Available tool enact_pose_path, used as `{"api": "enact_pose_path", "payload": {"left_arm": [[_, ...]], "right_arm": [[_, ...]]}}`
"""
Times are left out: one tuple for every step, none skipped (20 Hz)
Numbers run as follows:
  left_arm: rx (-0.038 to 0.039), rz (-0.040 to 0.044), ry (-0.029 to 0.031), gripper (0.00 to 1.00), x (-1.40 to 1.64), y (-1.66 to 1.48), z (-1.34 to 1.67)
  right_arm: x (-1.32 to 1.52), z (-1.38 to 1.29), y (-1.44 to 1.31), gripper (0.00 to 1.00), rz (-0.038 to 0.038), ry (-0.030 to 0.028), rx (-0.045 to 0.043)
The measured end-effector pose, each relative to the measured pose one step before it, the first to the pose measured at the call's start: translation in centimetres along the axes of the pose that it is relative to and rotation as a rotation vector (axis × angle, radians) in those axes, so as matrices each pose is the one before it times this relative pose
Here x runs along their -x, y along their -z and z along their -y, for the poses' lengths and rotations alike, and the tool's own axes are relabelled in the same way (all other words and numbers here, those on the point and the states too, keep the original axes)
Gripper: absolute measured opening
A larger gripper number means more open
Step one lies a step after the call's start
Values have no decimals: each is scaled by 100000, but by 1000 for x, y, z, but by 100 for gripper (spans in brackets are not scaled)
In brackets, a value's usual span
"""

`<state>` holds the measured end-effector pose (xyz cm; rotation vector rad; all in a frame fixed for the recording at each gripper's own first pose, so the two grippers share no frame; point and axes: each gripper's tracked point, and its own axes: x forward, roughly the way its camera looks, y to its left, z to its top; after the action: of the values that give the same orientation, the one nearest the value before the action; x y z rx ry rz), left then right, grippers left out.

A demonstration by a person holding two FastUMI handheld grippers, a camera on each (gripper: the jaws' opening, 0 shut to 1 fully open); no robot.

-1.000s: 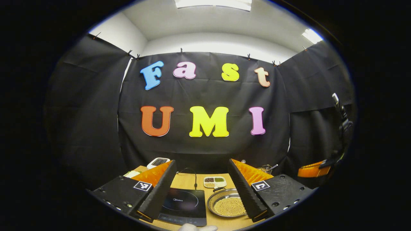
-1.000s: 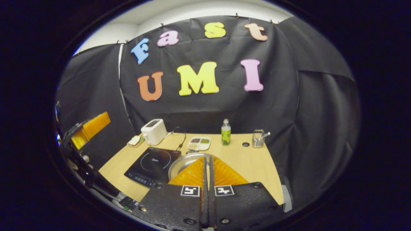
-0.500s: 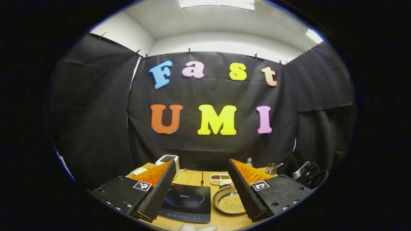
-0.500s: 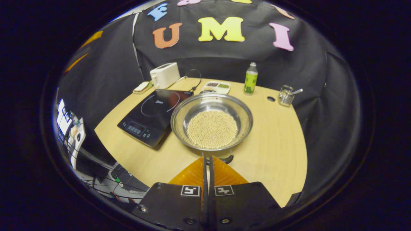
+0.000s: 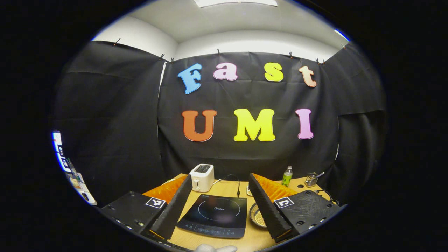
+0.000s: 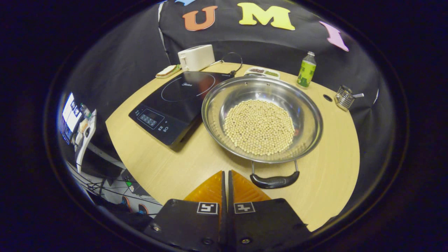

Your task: First push the handle of the pot to place it horizontally, then grasp the pot with both hands and set it on the induction cooktop.

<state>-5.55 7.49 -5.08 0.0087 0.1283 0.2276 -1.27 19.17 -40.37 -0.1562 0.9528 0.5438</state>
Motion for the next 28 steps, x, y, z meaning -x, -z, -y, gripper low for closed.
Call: {"api": "enact_pose_path", "payload": {"left_arm": [[242,-793,-1195,96,130,193,-280],[71,-510,-1175,96,107,28,-174],[-113,125,-1197,96,-54,-81,-88],[-99,96,-1035,96,-142,77,-163],[85,-269,-729,97,-162,109,-61],[346,-304,-449,96,-104,80,27],[261,-188,20,96,-88,25,101],[25,-23,-438,96,-77,4,-71],[333,-56,-130,96,-35,-61,128],[701,-40,159,96,-305,15,265],[738,-89,296,96,-322,-70,402],[330,-309,292,96,-281,113,415],[-191,-136,323,96,-286,81,329],[-271,-118,414,96,-174,-8,316],[-86,-219,534,96,-123,107,445],[173,-103,594,96,-199,94,351],[171,60,415,96,-113,-100,292],[-177,-26,352,96,-73,-26,352],[-247,94,209,96,-171,58,326],[-195,-536,275,96,-329,191,206],[55,-449,218,96,-144,100,243],[233,-126,246,96,14,-58,267],[69,-27,79,96,-269,47,195],[-93,-74,-89,96,-47,-13,172],[-8,75,-92,96,-48,-23,154],[9,101,-39,96,-130,-85,147],[-10,141,-68,96,-93,28,140],[-28,133,-139,96,-15,-79,135]], "right_arm": [[-488,184,19,4,-948,360,538],[-271,263,-106,4,-523,525,958],[-224,283,-36,0,-528,531,584],[-221,350,41,0,-447,329,-400],[-236,261,240,1,-986,-94,-1173],[-70,8,114,1,-647,-1428,-1839],[71,9,225,4,-478,-862,-1565],[-119,163,232,1,-489,-188,-255],[162,263,192,1,-232,66,121],[-28,298,226,0,-296,66,-101],[-153,579,346,1,-349,278,-353],[-40,316,145,1,-197,-82,-971],[63,248,60,1,235,177,-750],[121,411,-34,4,-156,409,-444],[42,489,72,0,-25,536,-732],[104,530,-11,4,7,291,-951],[21,481,21,4,191,482,-1267],[17,540,-105,4,144,734,-1402],[30,476,15,1,264,865,-1616],[-31,409,-155,0,117,208,-1044],[-72,396,-9,1,-35,-142,-236],[113,445,-103,0,266,421,-214],[32,372,-24,1,97,243,42],[132,375,-135,1,66,235,-103],[-53,355,-66,1,195,313,-203],[99,411,-177,0,62,240,-56],[23,302,-9,1,139,223,-25],[56,375,-171,1,-60,282,9]]}}
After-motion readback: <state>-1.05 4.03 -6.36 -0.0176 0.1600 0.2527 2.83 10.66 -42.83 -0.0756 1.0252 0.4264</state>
